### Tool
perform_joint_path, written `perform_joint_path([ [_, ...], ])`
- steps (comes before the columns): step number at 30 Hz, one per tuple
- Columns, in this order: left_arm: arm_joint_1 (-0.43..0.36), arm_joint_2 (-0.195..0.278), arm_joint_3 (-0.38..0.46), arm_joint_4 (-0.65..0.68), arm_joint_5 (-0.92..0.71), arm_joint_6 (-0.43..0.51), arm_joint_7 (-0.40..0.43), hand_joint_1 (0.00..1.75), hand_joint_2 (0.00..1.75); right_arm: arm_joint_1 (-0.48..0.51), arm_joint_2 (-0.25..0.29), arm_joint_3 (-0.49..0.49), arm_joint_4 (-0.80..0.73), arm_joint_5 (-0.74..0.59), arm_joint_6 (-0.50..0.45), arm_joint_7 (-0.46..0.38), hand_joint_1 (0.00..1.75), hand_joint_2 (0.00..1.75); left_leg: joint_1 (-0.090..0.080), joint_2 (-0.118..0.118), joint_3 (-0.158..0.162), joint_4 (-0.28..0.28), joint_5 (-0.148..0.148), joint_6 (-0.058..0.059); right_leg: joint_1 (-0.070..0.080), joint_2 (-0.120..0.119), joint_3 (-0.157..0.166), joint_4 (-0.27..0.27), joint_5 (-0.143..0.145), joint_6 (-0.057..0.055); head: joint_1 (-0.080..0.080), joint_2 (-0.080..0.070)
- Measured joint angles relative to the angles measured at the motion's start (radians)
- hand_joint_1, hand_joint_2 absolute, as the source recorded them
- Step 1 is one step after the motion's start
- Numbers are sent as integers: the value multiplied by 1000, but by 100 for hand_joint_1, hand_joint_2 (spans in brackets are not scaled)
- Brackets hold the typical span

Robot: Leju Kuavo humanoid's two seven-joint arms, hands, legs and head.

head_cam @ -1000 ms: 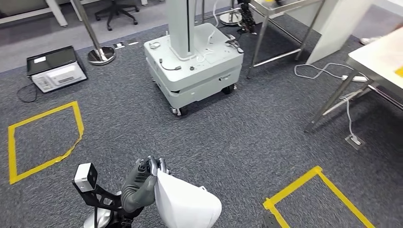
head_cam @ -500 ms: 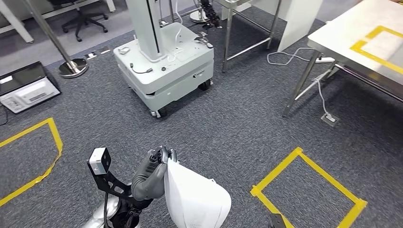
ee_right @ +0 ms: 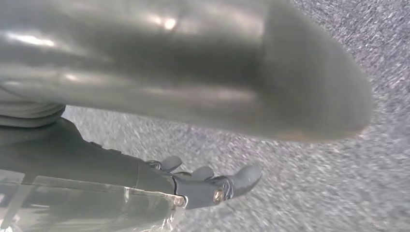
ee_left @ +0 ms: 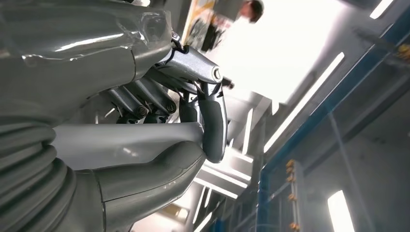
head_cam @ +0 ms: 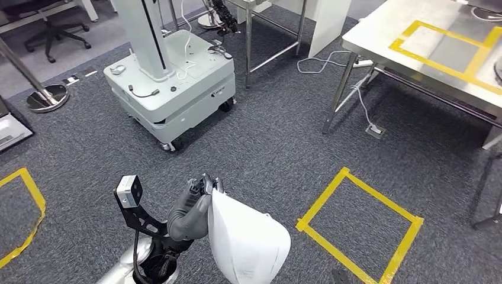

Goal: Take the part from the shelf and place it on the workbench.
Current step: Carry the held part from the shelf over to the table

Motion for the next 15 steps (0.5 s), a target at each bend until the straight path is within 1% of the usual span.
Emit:
perform_joint_path([
  [1,-1,0,-4,4,1,0,0,175,175,3,-2,0,0,0,4,1,0,0,0,13,-2,1,0,-1,-4,-3,-9,26,-6,9,0,0],
  [2,-3,0,-7,7,1,-1,0,175,175,6,-4,0,0,0,7,2,0,0,1,26,-3,2,-1,-3,-9,-8,4,8,3,20,0,0],
  [3,-5,0,-10,11,2,-2,0,175,175,9,-6,-1,0,0,9,3,0,0,2,37,-4,6,-2,-7,-14,-19,40,-53,26,34,0,0],
  [4,-9,0,-12,13,2,-2,0,175,175,11,-9,-2,0,1,11,3,0,0,3,48,-5,12,-6,-13,-17,-39,82,-129,47,43,0,0],
  [5,-12,0,-13,15,3,-2,-1,175,175,11,-10,-3,0,1,13,3,0,0,1,58,-9,21,-11,-20,-17,-56,118,-194,66,45,1,0],
  [6,-15,0,-14,16,3,-3,-2,175,175,12,-11,-4,0,3,15,3,0,0,0,67,-12,29,-15,-28,-16,-66,139,-234,77,38,0,0],
  [7,-18,0,-16,16,5,-3,-3,175,175,13,-12,-5,0,4,16,3,0,0,-2,74,-14,34,-18,-35,-13,-69,144,-245,80,27,0,0],
  [9,-23,0,-19,17,8,-2,-6,175,175,17,-13,-6,0,7,18,2,0,0,-1,88,-15,37,-20,-45,-9,-50,138,-240,84,6,-2,0],
  [10,-26,0,-21,17,11,-1,-8,175,175,19,-14,-6,0,9,18,2,0,0,3,85,-16,42,-25,-50,-11,-41,136,-241,87,0,-2,0],
  [11,-28,0,-22,17,12,1,-11,175,175,19,-14,-6,0,11,19,2,0,0,7,68,-22,61,-41,-56,-13,-31,135,-242,90,-7,-2,0],
  [12,-29,1,-24,17,13,3,-14,175,175,18,-14,-6,0,14,19,2,0,0,10,43,-38,100,-69,-61,-15,-21,134,-243,93,-13,-3,0],
  [13,-29,3,-25,18,14,6,-17,175,175,17,-14,-6,0,18,20,2,0,0,13,14,-63,161,-105,-65,-16,-11,132,-243,95,-17,-4,0],
  [14,-29,4,-27,18,14,8,-19,175,175,15,-14,-6,0,21,22,2,0,0,14,-6,-95,234,-142,-67,-14,-1,130,-243,97,-21,-4,0],
  [15,-29,6,-28,18,14,10,-21,175,175,14,-15,-6,0,23,24,2,0,0,14,-15,-125,299,-168,-67,-11,10,127,-243,99,-24,-4,0],
])
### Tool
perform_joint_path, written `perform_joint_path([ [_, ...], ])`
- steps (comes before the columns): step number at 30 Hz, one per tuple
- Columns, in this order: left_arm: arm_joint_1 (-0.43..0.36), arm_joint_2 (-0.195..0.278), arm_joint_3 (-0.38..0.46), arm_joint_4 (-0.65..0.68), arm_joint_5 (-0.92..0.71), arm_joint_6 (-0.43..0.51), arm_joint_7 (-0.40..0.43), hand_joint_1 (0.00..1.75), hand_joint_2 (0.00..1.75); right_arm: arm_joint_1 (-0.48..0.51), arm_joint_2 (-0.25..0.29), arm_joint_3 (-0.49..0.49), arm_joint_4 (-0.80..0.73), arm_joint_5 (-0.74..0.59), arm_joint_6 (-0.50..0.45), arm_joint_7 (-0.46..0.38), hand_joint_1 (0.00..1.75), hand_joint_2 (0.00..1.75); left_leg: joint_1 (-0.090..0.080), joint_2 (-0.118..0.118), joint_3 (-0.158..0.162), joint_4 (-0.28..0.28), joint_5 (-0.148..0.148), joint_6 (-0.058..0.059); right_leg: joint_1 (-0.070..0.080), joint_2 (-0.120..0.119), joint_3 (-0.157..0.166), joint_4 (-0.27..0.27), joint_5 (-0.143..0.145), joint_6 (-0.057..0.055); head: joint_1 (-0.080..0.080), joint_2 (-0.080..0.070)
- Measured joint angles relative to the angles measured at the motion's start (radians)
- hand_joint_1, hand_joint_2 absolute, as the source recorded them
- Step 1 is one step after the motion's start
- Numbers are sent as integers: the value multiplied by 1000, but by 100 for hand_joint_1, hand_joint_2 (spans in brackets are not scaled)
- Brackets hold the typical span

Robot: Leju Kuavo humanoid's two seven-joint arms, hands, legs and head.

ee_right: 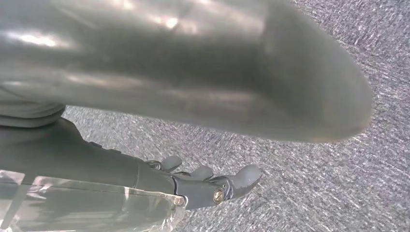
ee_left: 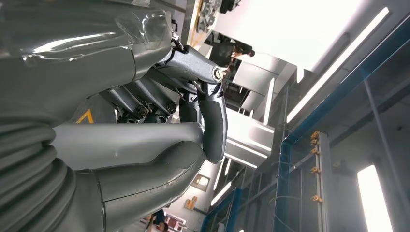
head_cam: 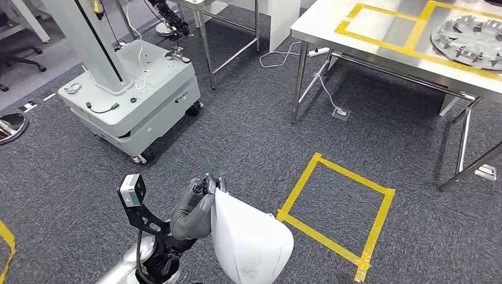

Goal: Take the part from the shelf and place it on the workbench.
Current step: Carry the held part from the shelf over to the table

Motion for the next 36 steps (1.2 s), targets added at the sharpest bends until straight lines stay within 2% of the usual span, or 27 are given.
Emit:
perform_joint_path([
  [1,0,2,-1,0,0,2,-2,175,175,0,0,0,0,1,2,0,0,0,0,-4,-17,36,-7,2,4,11,-2,0,2,-3,0,0],
  [2,0,3,-2,0,0,4,-4,175,175,0,0,0,0,2,3,1,0,0,-1,-6,-16,32,6,7,7,23,-4,0,5,-5,0,0],
  [3,0,4,-2,0,-1,5,-7,175,175,0,0,0,0,3,3,1,0,0,-3,-12,7,-14,36,15,11,35,-5,0,7,-6,0,0],
  [4,0,4,-3,0,-3,8,-11,175,175,-1,1,0,0,4,4,1,0,0,-5,-27,45,-87,73,26,14,47,-5,0,10,-6,0,0],
  [6,1,4,-3,-1,-14,12,-20,175,175,-4,4,0,-3,10,7,1,0,0,-11,-64,106,-211,119,48,15,66,-8,-1,17,-2,2,0],
  [7,2,4,-3,-1,-20,14,-24,175,175,-6,6,0,-4,13,9,1,0,0,-15,-75,119,-240,126,55,14,74,-11,-1,21,2,2,0],
  [9,4,4,-2,-3,-33,16,-30,175,175,-7,6,0,-6,19,12,1,0,0,-22,-64,121,-252,130,61,11,90,-17,-7,29,14,1,0],
  [10,4,4,-1,-6,-40,17,-34,175,175,-7,7,0,-6,22,13,1,0,0,-21,-53,123,-261,138,61,11,86,-21,-5,32,18,0,0],
  [12,6,2,2,-11,-58,20,-42,175,175,-9,6,0,-8,28,14,1,0,0,-16,-31,128,-284,157,65,13,45,-45,32,10,20,3,0],
  [14,11,2,4,-14,-84,29,-54,175,175,-13,3,0,-8,34,14,1,0,0,-15,-5,126,-293,166,68,12,-1,-99,150,-50,16,5,0],
  [15,14,2,5,-15,-99,36,-60,175,175,-13,1,0,-8,38,13,1,0,0,-15,8,122,-293,167,68,9,-9,-128,218,-79,18,5,0],
  [16,18,2,5,-15,-113,42,-66,175,175,-12,0,0,-8,42,13,1,0,0,-14,22,119,-292,168,66,6,-13,-146,265,-95,24,5,0],
  [17,21,2,5,-15,-126,48,-72,175,175,-10,-2,0,-8,47,12,1,0,0,-14,35,117,-291,169,65,2,-16,-145,277,-97,34,5,0],
  [18,23,2,5,-15,-134,52,-76,175,175,-8,-5,0,-8,51,12,1,0,0,-12,47,115,-289,168,62,-3,-23,-120,242,-84,46,5,0],
  [19,24,2,6,-16,-140,55,-79,175,175,-8,-8,0,-8,53,11,1,0,0,-11,58,114,-284,166,57,-6,-38,-78,174,-62,58,5,0],
  [20,24,2,6,-17,-143,56,-81,175,175,-9,-9,1,-8,55,10,1,0,0,-12,66,109,-276,162,50,-8,-54,-34,105,-46,65,5,0],
  [21,23,3,7,-19,-146,57,-83,175,175,-10,-10,1,-8,57,10,1,0,0,-14,74,103,-267,156,42,-7,-65,-1,48,-34,63,4,0],
  [22,23,3,8,-21,-148,58,-85,175,175,-11,-10,1,-8,60,10,2,0,0,-15,80,98,-259,152,35,-6,-71,16,18,-30,56,2,0],
  [24,22,4,11,-26,-153,62,-90,175,175,-8,-11,2,-8,71,8,6,0,0,-16,89,94,-253,150,24,-1,-60,16,10,-29,34,-2,0],
  [25,22,4,13,-29,-157,65,-93,175,175,-7,-12,3,-8,78,7,9,0,0,-13,87,95,-253,149,19,-2,-57,15,10,-27,27,-3,0],
  [27,24,6,16,-33,-165,69,-97,175,175,-8,-12,7,-8,88,4,13,0,0,-6,54,80,-217,120,9,-4,-48,13,9,-23,15,-3,0],
  [29,28,10,19,-37,-170,73,-100,175,175,-12,-12,10,-9,96,1,17,0,0,-3,10,30,-100,51,0,-4,-40,10,9,-20,5,-3,0],
  [30,30,12,19,-37,-171,75,-101,175,175,-14,-12,11,-9,97,0,19,0,0,-2,1,-3,-27,18,-1,-2,-35,8,9,-18,3,-3,0],
  [31,33,14,20,-37,-173,76,-102,175,175,-14,-12,12,-9,99,-2,21,0,0,-2,-3,-29,28,-1,0,1,-31,7,9,-17,1,-4,0],
  [32,35,15,20,-37,-175,77,-102,175,175,-14,-12,12,-9,99,-5,24,0,0,-3,-4,-38,49,0,3,3,-26,6,9,-16,-1,-3,0],
  [33,37,16,20,-37,-178,77,-103,175,175,-14,-12,13,-9,99,-9,27,0,0,-3,-4,-26,25,21,8,6,-22,6,9,-15,-2,-3,0],
  [36,38,17,21,-43,-192,77,-106,175,175,-13,-10,13,-9,99,-25,36,0,0,-12,-10,79,-182,112,38,13,-11,7,8,-12,-2,-2,0],
])
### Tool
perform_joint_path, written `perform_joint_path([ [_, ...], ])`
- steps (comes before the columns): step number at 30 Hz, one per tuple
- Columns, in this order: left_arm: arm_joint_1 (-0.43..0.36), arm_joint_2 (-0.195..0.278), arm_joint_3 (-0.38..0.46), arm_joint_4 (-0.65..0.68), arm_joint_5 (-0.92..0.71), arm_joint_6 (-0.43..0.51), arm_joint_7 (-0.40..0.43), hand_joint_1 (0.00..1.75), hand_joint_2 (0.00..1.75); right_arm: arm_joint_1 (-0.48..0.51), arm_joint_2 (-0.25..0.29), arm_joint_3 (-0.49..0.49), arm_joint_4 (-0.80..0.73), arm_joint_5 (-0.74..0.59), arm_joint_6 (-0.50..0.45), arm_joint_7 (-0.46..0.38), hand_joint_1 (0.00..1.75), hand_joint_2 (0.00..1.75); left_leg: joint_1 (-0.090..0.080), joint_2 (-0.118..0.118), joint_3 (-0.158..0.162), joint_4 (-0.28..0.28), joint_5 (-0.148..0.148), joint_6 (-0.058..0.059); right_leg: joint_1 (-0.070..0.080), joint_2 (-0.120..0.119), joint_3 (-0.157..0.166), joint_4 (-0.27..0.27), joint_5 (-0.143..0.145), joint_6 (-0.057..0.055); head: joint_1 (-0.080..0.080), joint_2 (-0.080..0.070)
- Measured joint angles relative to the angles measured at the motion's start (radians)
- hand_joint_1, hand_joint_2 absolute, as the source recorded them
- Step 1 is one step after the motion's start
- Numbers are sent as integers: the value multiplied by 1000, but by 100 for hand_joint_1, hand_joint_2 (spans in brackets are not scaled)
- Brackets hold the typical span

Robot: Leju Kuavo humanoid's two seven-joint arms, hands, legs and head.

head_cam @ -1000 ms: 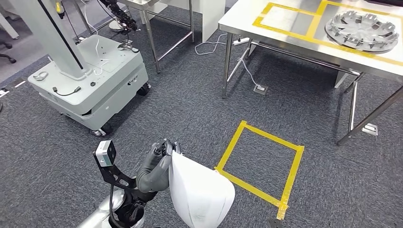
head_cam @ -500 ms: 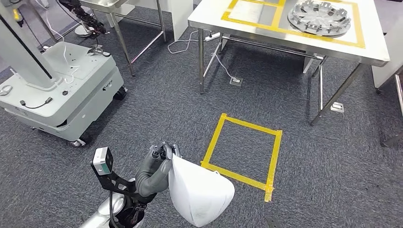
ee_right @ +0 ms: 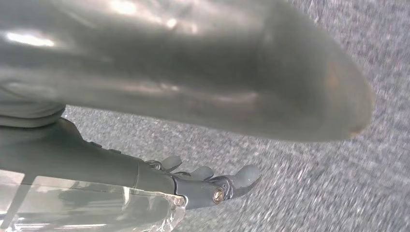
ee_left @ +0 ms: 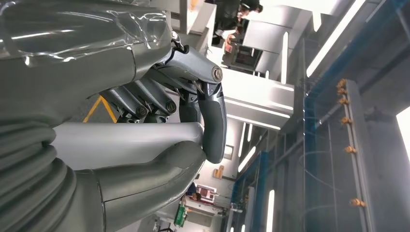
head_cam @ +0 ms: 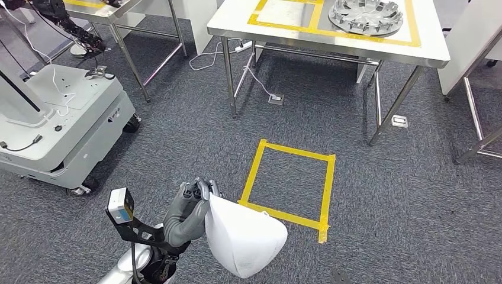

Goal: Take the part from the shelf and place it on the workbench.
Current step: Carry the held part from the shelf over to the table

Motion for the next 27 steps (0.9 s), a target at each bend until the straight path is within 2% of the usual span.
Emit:
perform_joint_path([
  [1,-1,0,0,-3,-6,0,-2,175,175,1,1,0,0,0,-4,2,0,0,-5,0,22,-44,13,8,0,1,-1,0,2,2,0,0],
  [2,-1,1,1,-6,-11,2,-4,175,175,3,1,0,0,-1,-7,3,0,0,-10,1,30,-62,16,13,-1,2,-2,-1,4,4,1,0],
  [4,-2,4,3,-11,-22,7,-9,175,175,9,0,0,0,-1,-12,5,0,0,-13,5,32,-73,25,18,-2,1,-4,-6,8,14,0,0],
  [6,-1,6,7,-18,-28,13,-16,175,175,15,-2,0,0,-1,-14,6,0,0,-8,8,41,-95,44,24,-1,-2,-15,12,-5,18,2,0],
  [7,-1,6,9,-22,-31,16,-20,175,175,17,-4,0,0,0,-15,8,0,0,-5,10,43,-105,53,26,0,-3,-33,48,-26,16,3,0],
  [9,0,8,11,-25,-39,26,-26,175,175,20,-7,0,0,3,-15,12,0,0,-6,13,37,-109,60,29,-2,-4,-90,179,-85,14,4,0],
  [10,2,10,11,-26,-45,32,-29,175,175,21,-9,0,0,5,-15,15,0,0,-6,14,33,-108,61,29,-3,-4,-117,241,-107,17,3,0],
  [11,3,11,11,-26,-53,38,-31,175,175,22,-10,0,0,8,-15,19,0,0,-6,15,30,-107,62,28,-5,-5,-129,273,-116,23,3,0],
  [12,3,13,11,-27,-62,44,-34,175,175,23,-11,0,0,10,-15,22,0,0,-6,15,29,-104,62,27,-7,-6,-119,262,-108,32,3,0],
  [13,3,15,11,-28,-69,49,-36,175,175,22,-13,0,0,11,-14,25,0,0,-5,16,28,-101,61,25,-10,-8,-89,210,-86,43,3,0],
  [14,3,17,11,-31,-75,52,-38,175,175,21,-14,0,0,12,-13,29,0,0,-5,16,26,-95,59,21,-14,-13,-47,132,-62,52,3,0],
  [15,3,18,11,-34,-80,53,-39,175,175,19,-14,0,-1,12,-10,32,0,0,-7,16,23,-87,55,15,-15,-16,-11,64,-43,54,4,0],
  [16,3,20,11,-37,-85,53,-40,175,175,17,-15,0,-1,12,-7,35,0,0,-9,16,19,-81,52,9,-15,-18,13,18,-32,50,3,0],
  [17,3,21,10,-41,-88,54,-41,175,175,15,-15,0,-1,12,-4,38,0,0,-10,16,15,-75,50,4,-13,-18,23,-4,-28,42,3,0],
  [19,3,24,10,-46,-94,54,-41,175,175,14,-15,0,-2,12,-4,43,0,0,-10,16,10,-73,51,-4,-11,-14,21,-2,-25,25,2,0],
  [21,3,26,9,-51,-98,54,-41,175,175,14,-14,0,-2,12,-13,46,0,0,-5,14,0,-54,37,-13,-14,-12,20,-3,-21,15,2,0],
  [23,2,28,9,-56,-100,53,-41,175,175,15,-13,0,-2,13,-22,51,0,0,0,9,-39,33,-17,-25,-17,-11,19,-4,-19,7,1,0],
  [25,3,31,9,-58,-100,51,-41,175,175,18,-14,0,-2,14,-26,55,0,0,3,7,-102,173,-81,-31,-15,-10,16,-4,-17,3,1,0],
  [26,3,32,8,-58,-101,51,-41,175,175,21,-14,0,-2,14,-27,57,0,0,4,7,-123,218,-93,-31,-14,-10,14,-4,-17,3,1,0],
  [27,3,34,8,-58,-102,50,-41,175,175,23,-14,0,-2,14,-28,58,0,0,4,7,-125,226,-87,-30,-13,-10,14,-4,-16,2,1,0],
])
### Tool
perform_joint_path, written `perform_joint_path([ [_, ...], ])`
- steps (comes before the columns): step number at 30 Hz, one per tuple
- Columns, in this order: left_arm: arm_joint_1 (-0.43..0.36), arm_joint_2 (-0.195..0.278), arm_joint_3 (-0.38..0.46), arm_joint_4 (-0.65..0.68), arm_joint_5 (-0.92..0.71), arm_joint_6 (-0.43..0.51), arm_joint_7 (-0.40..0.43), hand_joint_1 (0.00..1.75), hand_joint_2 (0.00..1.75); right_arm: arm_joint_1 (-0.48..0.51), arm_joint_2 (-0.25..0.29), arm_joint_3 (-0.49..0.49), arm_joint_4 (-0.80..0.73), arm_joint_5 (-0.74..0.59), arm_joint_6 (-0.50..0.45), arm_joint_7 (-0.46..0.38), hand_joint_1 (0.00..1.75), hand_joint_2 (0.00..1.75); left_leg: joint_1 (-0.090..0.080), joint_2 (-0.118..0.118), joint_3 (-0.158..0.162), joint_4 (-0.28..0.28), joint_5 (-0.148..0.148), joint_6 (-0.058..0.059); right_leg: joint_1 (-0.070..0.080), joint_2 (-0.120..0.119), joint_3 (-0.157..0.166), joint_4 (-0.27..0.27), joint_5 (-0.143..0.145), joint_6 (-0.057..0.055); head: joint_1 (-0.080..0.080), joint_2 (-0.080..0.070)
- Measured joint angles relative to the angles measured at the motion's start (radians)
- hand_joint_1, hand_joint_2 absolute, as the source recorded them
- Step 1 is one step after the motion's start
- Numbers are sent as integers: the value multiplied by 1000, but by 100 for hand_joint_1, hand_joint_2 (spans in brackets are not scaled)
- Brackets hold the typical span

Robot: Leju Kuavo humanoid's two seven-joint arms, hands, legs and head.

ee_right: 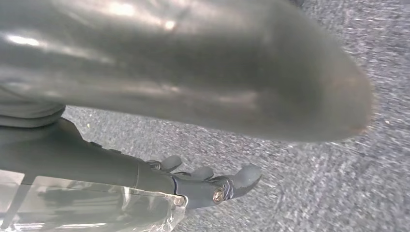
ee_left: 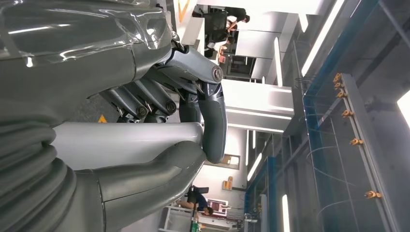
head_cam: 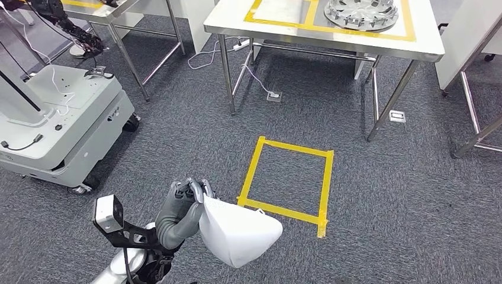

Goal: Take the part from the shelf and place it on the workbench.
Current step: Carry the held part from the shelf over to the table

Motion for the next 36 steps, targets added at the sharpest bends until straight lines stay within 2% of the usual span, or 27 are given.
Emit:
perform_joint_path([
  [1,0,1,0,0,-2,0,0,175,175,2,0,0,0,0,-1,1,0,0,0,-1,19,-36,24,4,1,1,0,0,0,0,0,0],
  [3,-1,2,0,-2,-6,-1,0,175,175,3,2,-1,-2,-1,-4,1,0,0,-2,-5,93,-178,86,17,5,5,2,0,1,1,0,0],
  [4,-1,3,0,-3,-7,-2,0,175,175,3,3,-1,-3,-1,-4,1,0,0,-5,-6,124,-239,104,24,7,6,1,0,2,2,1,0],
  [5,-2,3,0,-4,-9,-2,0,175,175,3,4,-1,-5,-1,-4,1,0,0,-8,-7,142,-277,111,29,7,7,0,0,3,5,1,0],
  [7,-3,4,0,-6,-14,-3,0,175,175,3,4,-2,-6,0,0,1,0,0,-15,-5,145,-295,110,34,6,7,-4,-4,6,15,0,0],
  [9,-4,4,0,-8,-21,-3,0,175,175,3,3,-2,-8,2,8,1,0,0,-10,-4,156,-313,120,43,6,6,-10,2,3,23,2,0],
  [11,-8,2,-1,-10,-28,-3,0,175,175,2,1,-2,-9,4,13,2,0,0,-5,-2,169,-331,131,52,7,4,-46,73,-29,21,4,0],
  [13,-10,1,-3,-10,-32,-4,0,175,175,2,-2,-2,-10,3,17,4,0,0,-9,0,171,-332,131,57,6,4,-115,212,-79,18,5,0],
  [14,-10,0,-5,-9,-34,-5,0,175,175,3,-3,-2,-10,2,20,5,0,0,-10,0,172,-332,129,58,5,4,-145,265,-93,20,5,0],
  [15,-10,0,-6,-9,-36,-6,-1,175,175,4,-4,-3,-10,0,24,7,0,0,-10,-1,174,-332,126,58,5,3,-159,283,-92,27,5,0],
  [16,-10,0,-8,-9,-38,-6,-1,175,175,5,-5,-3,-10,-1,26,8,0,0,-10,-1,177,-331,123,56,4,3,-151,257,-73,35,6,0],
  [18,-11,0,-11,-9,-42,-7,-2,175,175,5,-7,-4,-10,-2,28,7,0,0,-11,-2,187,-327,111,50,3,-4,-86,112,-9,50,6,0],
  [19,-12,0,-12,-9,-43,-8,-4,175,175,4,-8,-5,-10,-2,29,6,0,0,-13,-2,190,-324,103,45,3,-8,-54,47,14,49,6,0],
  [20,-14,0,-13,-9,-45,-8,-6,175,175,3,-8,-5,-10,-2,29,5,0,0,-16,-2,191,-321,95,40,4,-11,-33,5,26,42,6,0],
  [21,-15,0,-14,-8,-48,-8,-9,175,175,3,-7,-5,-10,-2,29,4,0,0,-19,-2,191,-319,90,35,6,-12,-25,-11,26,32,6,0],
  [24,-19,0,-17,-8,-53,-6,-16,175,175,1,-6,-5,-10,2,30,3,0,0,-15,0,189,-310,74,20,6,-6,-17,-12,15,8,5,0],
  [25,-20,0,-17,-8,-54,-5,-18,175,175,0,-5,-5,-10,3,31,3,0,0,-12,0,179,-286,63,14,4,-4,-10,-12,11,1,4,0],
  [26,-21,0,-17,-9,-56,-3,-19,175,175,0,-5,-5,-10,5,31,2,0,0,-9,-1,154,-237,45,7,1,-2,-2,-13,5,-5,4,0],
  [27,-20,1,-17,-9,-58,-2,-21,175,175,-1,-5,-5,-10,7,31,2,0,0,-7,-1,115,-168,23,1,1,-1,6,-13,-2,-10,3,0],
  [29,-18,3,-18,-8,-61,1,-23,175,175,-1,-5,-5,-10,9,34,3,0,0,-1,-1,17,-26,-9,-7,3,1,23,-13,-18,-14,3,0],
  [30,-17,4,-19,-8,-62,1,-23,175,175,0,-5,-5,-10,10,37,3,0,0,1,-1,-17,6,0,-8,3,3,33,-13,-27,-13,3,0],
  [31,-15,5,-19,-7,-63,1,-24,175,175,0,-5,-5,-10,11,40,4,0,0,1,-1,-31,-2,30,-7,4,6,46,-13,-36,-12,3,0],
  [32,-15,6,-19,-7,-64,2,-26,175,175,0,-5,-5,-10,12,42,4,0,0,1,-2,-24,-53,80,-2,4,8,61,-14,-46,-11,3,0],
  [33,-15,7,-19,-7,-66,2,-27,175,175,0,-4,-5,-10,13,44,5,0,0,-1,-3,-2,-130,138,6,4,10,72,-15,-57,-9,3,0],
  [34,-14,8,-18,-7,-68,2,-29,175,175,-1,-2,-5,-9,14,46,5,0,0,-4,-3,24,-202,179,16,6,11,84,-17,-68,-6,4,0],
  [35,-14,9,-18,-7,-71,2,-30,175,175,-2,0,-5,-9,14,47,5,0,0,-9,-4,46,-258,201,24,7,13,92,-20,-78,-1,5,0],
  [36,-14,10,-17,-8,-74,2,-31,175,175,-3,2,-5,-9,15,47,4,0,0,-13,-4,59,-289,204,32,7,13,97,-25,-84,4,6,0],
])
